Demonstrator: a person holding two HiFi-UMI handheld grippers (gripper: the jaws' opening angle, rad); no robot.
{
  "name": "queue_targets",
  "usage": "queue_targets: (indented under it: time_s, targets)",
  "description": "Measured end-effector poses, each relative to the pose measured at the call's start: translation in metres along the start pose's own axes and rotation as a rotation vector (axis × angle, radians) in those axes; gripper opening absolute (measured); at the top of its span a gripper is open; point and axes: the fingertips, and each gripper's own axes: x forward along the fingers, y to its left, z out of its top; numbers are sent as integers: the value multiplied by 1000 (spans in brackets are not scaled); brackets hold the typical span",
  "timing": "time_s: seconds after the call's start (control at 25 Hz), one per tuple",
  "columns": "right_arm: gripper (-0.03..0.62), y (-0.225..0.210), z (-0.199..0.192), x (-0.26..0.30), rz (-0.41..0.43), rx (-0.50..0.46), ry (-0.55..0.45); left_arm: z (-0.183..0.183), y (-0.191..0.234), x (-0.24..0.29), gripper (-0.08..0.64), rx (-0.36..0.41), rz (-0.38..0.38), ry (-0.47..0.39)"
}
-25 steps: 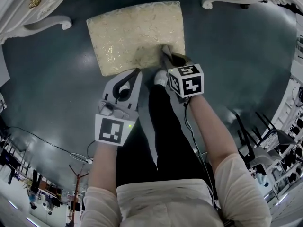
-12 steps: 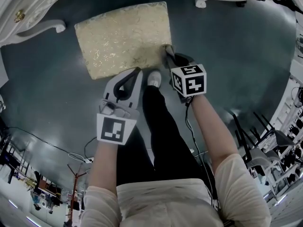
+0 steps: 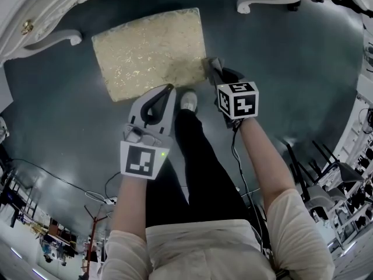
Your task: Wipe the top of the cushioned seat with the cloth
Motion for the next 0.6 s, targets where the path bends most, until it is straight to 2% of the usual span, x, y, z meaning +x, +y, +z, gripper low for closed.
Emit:
queue_targets:
  time_s: [0.28,0.44,0.6]
  targets:
    - [31,34,40,-45,26,-30,-109,28,4,-29,2,19,12,-12]
    - [31,69,66,-78,38,-42,-193,62,19,-60,2,5,37,-76]
    - [31,109,90,-116,56,-39,-257,101,33,-99,2,46,51,-112]
